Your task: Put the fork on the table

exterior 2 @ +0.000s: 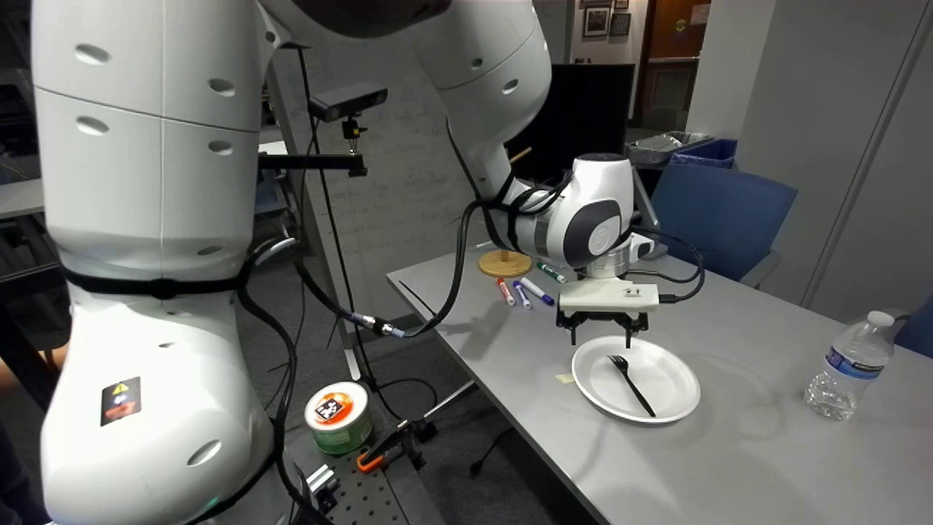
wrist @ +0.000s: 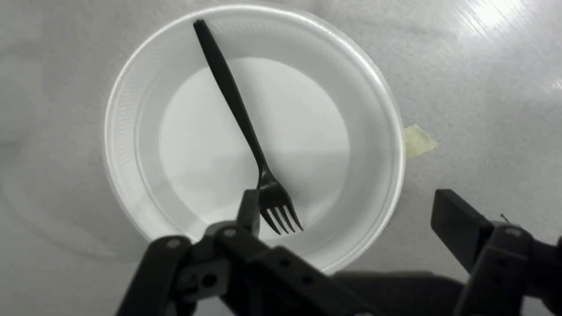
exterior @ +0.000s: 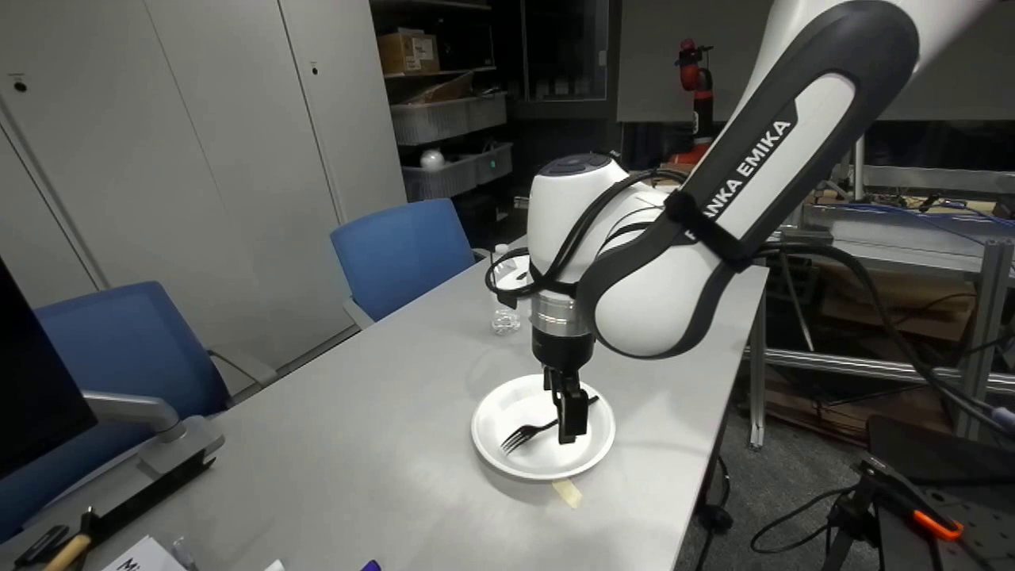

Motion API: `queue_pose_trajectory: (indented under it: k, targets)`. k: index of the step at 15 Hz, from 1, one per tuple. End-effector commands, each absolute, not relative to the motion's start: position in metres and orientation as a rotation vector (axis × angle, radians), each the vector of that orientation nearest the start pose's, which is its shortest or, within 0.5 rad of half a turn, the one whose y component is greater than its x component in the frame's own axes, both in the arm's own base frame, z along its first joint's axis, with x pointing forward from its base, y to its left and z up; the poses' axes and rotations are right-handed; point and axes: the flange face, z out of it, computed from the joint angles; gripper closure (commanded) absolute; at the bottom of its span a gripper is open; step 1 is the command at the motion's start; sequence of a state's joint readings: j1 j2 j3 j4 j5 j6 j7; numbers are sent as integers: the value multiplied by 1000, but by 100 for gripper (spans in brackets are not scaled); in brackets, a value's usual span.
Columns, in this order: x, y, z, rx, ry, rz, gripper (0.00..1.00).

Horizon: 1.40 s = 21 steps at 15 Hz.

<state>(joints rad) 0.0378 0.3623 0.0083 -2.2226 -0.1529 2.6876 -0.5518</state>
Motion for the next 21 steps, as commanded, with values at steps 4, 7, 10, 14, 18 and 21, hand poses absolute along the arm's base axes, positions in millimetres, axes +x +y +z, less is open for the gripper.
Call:
queue_pose_trajectory:
  k: [4,7,10,14,18,21]
  targets:
    - [579,16,189,-3019,-1244,-79,0]
    - [583,3,178,-3028,-1259,-52,0]
    - [587,-10,170,-3037,-1270,-24,0]
    - [591,-22,157,-3041,-1274,9,0]
    - [590,-22,145,-3027,-1297,44,0]
    - [592,-24,141,-3026,-1293,51,4]
